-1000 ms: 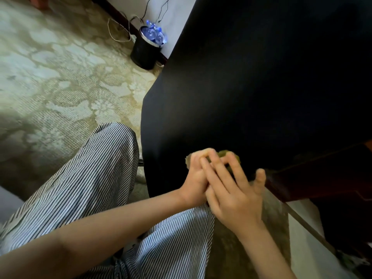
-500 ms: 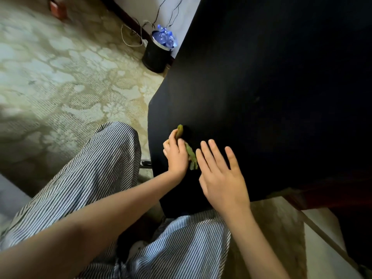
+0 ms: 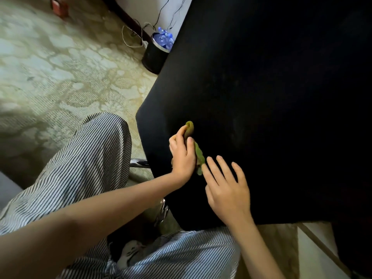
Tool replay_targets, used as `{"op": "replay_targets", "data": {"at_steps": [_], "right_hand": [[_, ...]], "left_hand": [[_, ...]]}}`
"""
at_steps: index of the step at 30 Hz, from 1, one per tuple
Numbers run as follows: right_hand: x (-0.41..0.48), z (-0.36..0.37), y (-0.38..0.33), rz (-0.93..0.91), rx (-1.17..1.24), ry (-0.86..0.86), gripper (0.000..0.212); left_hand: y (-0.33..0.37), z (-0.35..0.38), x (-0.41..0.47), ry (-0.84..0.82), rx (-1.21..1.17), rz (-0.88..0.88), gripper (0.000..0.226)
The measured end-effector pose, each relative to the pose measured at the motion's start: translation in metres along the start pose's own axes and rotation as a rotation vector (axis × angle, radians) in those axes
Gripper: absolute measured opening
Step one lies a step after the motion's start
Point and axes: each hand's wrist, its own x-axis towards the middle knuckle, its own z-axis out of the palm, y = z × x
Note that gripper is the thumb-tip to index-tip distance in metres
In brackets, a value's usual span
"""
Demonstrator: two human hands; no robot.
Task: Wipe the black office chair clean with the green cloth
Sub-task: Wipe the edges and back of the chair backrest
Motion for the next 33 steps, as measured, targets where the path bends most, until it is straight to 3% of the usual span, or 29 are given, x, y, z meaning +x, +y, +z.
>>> {"op": "replay_targets", "data": {"at_steps": [5,13,16,19,25,28,33], "right_hand": [[0.069,0.012,-0.015,-0.066,0.040,0.038,0.046],[0.188,0.032,-0.023,-0.109,-0.096,-0.094,0.049],[0.197,0.048,-0.024,-0.100,-0.217,-0.153,0.053],[0.195,0.059,-0.026,-0.076,-0.354,-0.160,0.059],[0.204,0.069,-0.027,-0.069,-0.430,-0.155,0.056],[0.210,0.072,-0.027,-0.027,-0.446,-0.176,0.057],[0.221,0.071,-0.031,0.006,-0.463,-0.205,0.058]], "left_hand": [[-0.008,-0.025,0.048,0.060,0.033,0.051,0.041],[-0.031,-0.041,0.126,0.123,0.116,0.016,0.045],[-0.029,-0.034,0.152,0.154,0.088,0.018,0.051],[-0.034,-0.027,0.166,0.154,0.074,0.143,0.055],[-0.050,-0.032,0.201,0.140,0.050,0.228,0.040],[-0.056,-0.030,0.226,0.146,0.034,0.177,0.041],[-0.101,-0.048,0.266,0.135,0.031,-0.171,0.038]]}}
